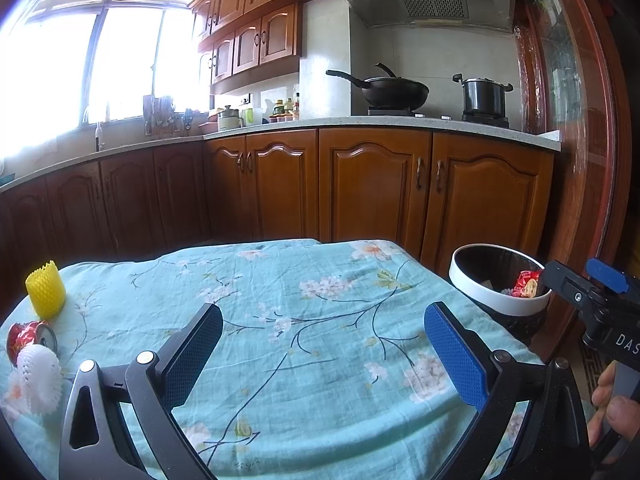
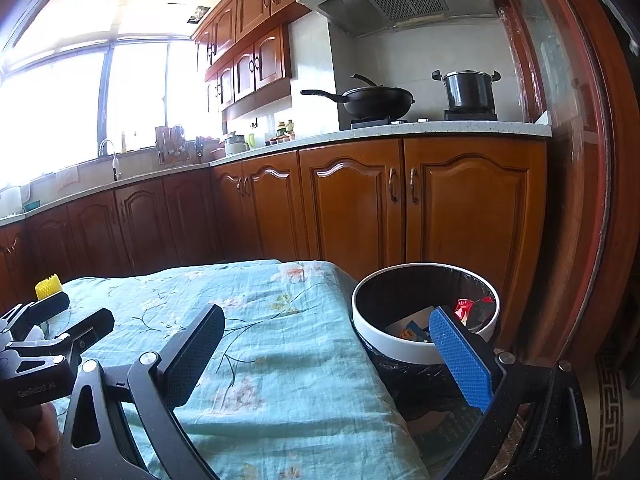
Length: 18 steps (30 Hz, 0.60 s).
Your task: Collect trash
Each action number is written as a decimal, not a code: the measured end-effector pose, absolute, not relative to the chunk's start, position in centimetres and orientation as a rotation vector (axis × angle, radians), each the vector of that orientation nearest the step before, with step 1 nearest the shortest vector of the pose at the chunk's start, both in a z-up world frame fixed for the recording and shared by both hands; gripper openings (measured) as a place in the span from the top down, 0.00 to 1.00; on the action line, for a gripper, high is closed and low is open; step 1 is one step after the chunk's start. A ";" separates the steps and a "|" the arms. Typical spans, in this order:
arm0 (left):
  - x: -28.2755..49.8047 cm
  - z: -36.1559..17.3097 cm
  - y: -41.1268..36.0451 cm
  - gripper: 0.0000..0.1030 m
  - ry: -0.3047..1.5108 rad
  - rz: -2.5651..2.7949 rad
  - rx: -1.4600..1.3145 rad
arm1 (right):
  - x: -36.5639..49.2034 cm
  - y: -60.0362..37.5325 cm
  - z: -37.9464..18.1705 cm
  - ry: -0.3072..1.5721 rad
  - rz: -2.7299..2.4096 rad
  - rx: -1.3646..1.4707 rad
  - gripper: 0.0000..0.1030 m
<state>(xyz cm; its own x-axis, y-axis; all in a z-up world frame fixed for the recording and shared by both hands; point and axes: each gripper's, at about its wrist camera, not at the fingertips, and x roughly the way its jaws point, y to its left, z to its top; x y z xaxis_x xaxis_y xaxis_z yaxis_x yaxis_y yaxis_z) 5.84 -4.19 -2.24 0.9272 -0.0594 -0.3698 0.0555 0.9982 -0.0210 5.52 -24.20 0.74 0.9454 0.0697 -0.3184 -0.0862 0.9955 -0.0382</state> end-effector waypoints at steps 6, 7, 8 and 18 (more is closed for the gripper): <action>6.1 -2.2 -4.0 0.01 0.386 -0.065 -0.014 | 5.7 -24.2 0.7 0.330 0.083 -0.052 0.00; 6.1 -2.2 -4.0 0.01 0.387 -0.065 -0.014 | 5.8 -24.2 0.7 0.334 0.084 -0.050 0.00; 6.1 -2.2 -4.0 0.01 0.389 -0.066 -0.015 | 5.8 -24.2 0.7 0.337 0.084 -0.049 0.00; 6.7 -2.4 -3.4 0.01 0.431 -0.074 -0.031 | 6.8 -23.7 0.2 0.412 0.085 -0.020 0.00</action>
<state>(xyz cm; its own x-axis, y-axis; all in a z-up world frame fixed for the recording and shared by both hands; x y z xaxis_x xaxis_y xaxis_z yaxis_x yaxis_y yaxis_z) 6.73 -3.40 -2.42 0.9059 -0.0778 -0.4163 0.0648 0.9969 -0.0452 6.79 -23.73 0.24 0.9130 0.0784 -0.4004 -0.0867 0.9962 -0.0026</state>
